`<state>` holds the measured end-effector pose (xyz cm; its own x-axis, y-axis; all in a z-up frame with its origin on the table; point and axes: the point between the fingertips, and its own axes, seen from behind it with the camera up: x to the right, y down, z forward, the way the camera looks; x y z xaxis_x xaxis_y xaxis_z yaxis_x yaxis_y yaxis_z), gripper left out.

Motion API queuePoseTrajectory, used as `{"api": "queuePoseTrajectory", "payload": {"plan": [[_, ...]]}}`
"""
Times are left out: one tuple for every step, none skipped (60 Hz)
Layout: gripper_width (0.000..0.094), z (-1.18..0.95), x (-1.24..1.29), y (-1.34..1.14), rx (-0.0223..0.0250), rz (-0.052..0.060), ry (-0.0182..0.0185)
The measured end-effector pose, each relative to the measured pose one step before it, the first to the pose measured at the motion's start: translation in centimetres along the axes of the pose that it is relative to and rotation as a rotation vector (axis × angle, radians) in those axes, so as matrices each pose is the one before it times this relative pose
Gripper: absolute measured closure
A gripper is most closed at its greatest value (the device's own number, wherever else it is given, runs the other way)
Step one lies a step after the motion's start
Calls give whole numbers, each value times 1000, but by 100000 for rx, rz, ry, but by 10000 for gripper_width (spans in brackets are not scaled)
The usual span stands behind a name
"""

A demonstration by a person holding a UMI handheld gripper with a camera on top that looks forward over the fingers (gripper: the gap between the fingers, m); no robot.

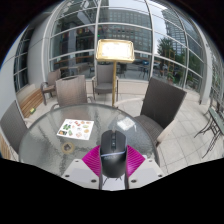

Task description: Arrange mouse

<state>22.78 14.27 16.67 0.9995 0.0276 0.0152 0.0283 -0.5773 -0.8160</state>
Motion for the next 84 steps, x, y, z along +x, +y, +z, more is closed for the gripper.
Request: {"api": "queuePoseTrajectory", "payload": {"plan": [[648,796,398,1127,-2228,470,4],[647,774,422,1172,-2279,259,6],[646,702,388,990,-2220,145,49],[646,1065,220,2366,-2069,195,294],[647,437,768,285,-2245,103,1],[646,690,343,809,-1897,10,202],[645,604,282,723,-1586,-22,128],[645,572,236,590,-1246,21,-14],[645,498,179,470,-1121,234,-199],[645,689,-97,1139,-1127,650,-297],[645,311,198,743,-810,561,-253],[645,451,110,538,-1028,633,-180],[645,385,96,518,-891,421,-103],[645,397,108,510,-938,194,-71],[638,540,-10,649,-1373,-28,-61],[638,380,104,645,-1313,-173,126],[638,354,91,680,-1513,-399,132],[638,321,2,655,-1592,-666,-130],[634,248,-79,411,-1583,-644,-467],[612,309,12,645,-1082,-749,-420],[609,-1,32,-348,1433,-482,-15],[609,-6,11,-249,1885,512,-97],[586,30,-53,180,171,737,-299],[573,-10,-62,188,-430,282,-405],[560,-96,17,-148,-665,-613,-216],[545,44,16,108,223,-981,-19],[531,74,58,106,-301,-980,19],[509,16,41,82,-327,-779,75],[497,49,43,8,-97,-281,161],[480,15,33,10,-325,-113,120],[469,63,-26,-28,-273,-158,-141],[461,-130,29,34,-800,-276,-228],[449,-30,27,-19,-475,34,122],[420,42,73,-2,-577,186,354],[371,-42,132,24,-692,110,586],[307,-90,103,-55,-482,65,688],[239,-192,101,-178,-20,48,755],[171,-256,90,-277,363,34,900],[109,-476,354,-197,-29,19,585],[60,-696,-90,-235,355,94,1003],[61,-590,-149,-378,608,-97,463],[70,-643,18,-530,1092,-266,1042],[74,-732,-67,-602,1491,-574,802],[73,-779,-104,-624,1607,-613,745],[71,-630,144,-747,1062,-514,562],[74,-912,-187,-512,1383,-287,747],[73,-854,-192,-544,1469,-178,751],[75,-875,-224,-512,1356,-122,642],[74,-845,-291,-437,1238,-119,509],[73,-873,-338,-385,1043,-95,349],[75,-860,-423,-379,967,-51,225],[73,-910,-253,-695,646,-24,-1],[73,-851,-571,-214,869,210,-150],[75,-765,-584,-250,807,234,-286],[72,-831,-638,-202,797,291,-437],[70,-817,-670,-185,801,290,-496],[67,-812,-645,-160,800,358,-377],[64,-765,-681,-226,770,289,100],[68,-900,-351,-224,504,476,-380],[66,-741,-498,-125,667,517,3],[68,-732,-530,-71,628,459,-3],[69,-703,-592,-42,563,387,-100],[68,-728,-624,-14,545,256,-274],[66,-796,-830,108,578,162,-206],[67,-680,-668,21,491,59,-417],[67,-578,-671,27,494,179,-334],[65,-632,-610,-3,516,226,-346],[67,-588,-618,17,550,291,-314],[69,-536,-618,33,517,314,-322],[69,-530,-638,58,490,346,-350],[68,-536,-605,72,477,298,-354],[67,-542,-775,220,539,220,-214],[66,-459,-561,100,367,249,-353],[66,-461,-554,104,402,300,-315],[67,-424,-523,126,387,365,-327],[65,-425,-524,115,378,372,-356],[65,-598,-678,276,537,344,-299],[65,-590,-448,157,314,289,-295],[64,-417,-415,144,327,308,-202],[65,-384,-371,205,247,277,-66],[66,-393,-342,239,145,260,-17],[66,-374,-288,252,26,184,49],[65,-291,-398,351,30,221,176],[65,-337,-244,262,-45,96,131]]}}
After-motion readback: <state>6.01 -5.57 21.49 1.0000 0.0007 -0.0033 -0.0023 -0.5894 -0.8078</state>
